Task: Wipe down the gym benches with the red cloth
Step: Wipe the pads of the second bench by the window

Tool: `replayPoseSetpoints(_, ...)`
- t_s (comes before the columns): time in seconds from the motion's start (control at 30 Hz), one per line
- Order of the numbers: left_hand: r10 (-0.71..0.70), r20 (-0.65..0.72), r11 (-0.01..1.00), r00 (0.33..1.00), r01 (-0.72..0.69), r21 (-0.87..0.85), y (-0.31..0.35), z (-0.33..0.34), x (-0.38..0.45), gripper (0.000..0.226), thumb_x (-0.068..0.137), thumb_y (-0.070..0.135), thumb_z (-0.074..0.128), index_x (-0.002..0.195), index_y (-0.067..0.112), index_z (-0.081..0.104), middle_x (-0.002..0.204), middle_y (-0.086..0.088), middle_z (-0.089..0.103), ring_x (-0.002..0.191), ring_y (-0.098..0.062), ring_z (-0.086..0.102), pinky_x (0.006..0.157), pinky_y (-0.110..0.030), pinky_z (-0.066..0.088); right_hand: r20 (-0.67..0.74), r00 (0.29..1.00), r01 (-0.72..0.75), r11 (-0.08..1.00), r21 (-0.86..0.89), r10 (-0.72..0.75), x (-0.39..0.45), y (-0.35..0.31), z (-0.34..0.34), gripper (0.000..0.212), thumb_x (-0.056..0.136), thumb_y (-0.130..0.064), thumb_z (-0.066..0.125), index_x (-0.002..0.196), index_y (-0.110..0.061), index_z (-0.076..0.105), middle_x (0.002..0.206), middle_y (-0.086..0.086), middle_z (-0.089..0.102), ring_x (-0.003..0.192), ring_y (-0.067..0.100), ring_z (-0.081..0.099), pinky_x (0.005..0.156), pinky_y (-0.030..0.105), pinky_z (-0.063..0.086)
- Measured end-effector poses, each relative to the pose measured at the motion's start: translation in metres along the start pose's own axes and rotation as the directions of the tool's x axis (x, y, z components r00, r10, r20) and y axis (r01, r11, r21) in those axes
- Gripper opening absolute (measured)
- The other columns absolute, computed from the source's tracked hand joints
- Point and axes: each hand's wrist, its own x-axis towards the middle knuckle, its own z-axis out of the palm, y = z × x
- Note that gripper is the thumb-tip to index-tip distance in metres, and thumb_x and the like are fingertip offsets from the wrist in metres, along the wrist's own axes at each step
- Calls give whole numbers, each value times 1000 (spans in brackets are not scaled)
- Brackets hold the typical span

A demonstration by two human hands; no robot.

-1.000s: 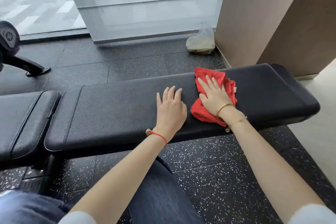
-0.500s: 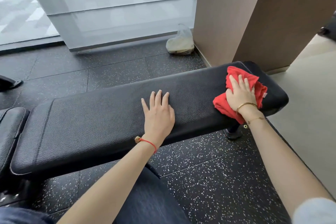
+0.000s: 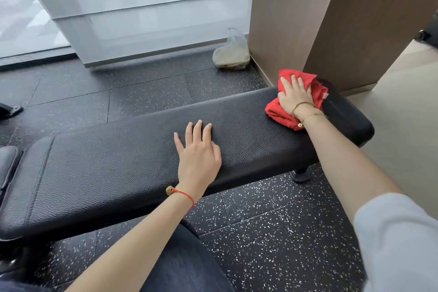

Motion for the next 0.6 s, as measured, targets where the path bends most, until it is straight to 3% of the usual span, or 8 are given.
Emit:
replayPoseSetpoints(0.17,-12,-16,1000,1000,12,-12,0,-1,1,52,92,31,33,141,18,44,152,-6,40,144,-27,29,118,-60,16,34,977,210,977,23,-210,-27,-51,16,58,97,-33,32,152,-26,15,162,5,5,149,22,2,118,46,0)
replayPoseSetpoints(0.3,-14,-33,1000,999,13,-17,0,-2,1,53,90,33,31,139,18,46,150,-6,42,143,-27,31,117,-61,18,-3,963,270,962,42,-270,-78,-47,27,60,97,-34,33,153,-27,11,162,4,2,149,21,-1,119,44,-3)
replayPoseSetpoints(0.6,8,15,1000,1000,-8,10,-3,-1,-2,51,97,31,32,147,19,37,157,-6,33,149,-27,21,119,-59,12,-158,984,-73,996,49,80,-100,43,12,59,97,-32,34,153,-25,15,161,8,7,148,27,4,120,46,2)
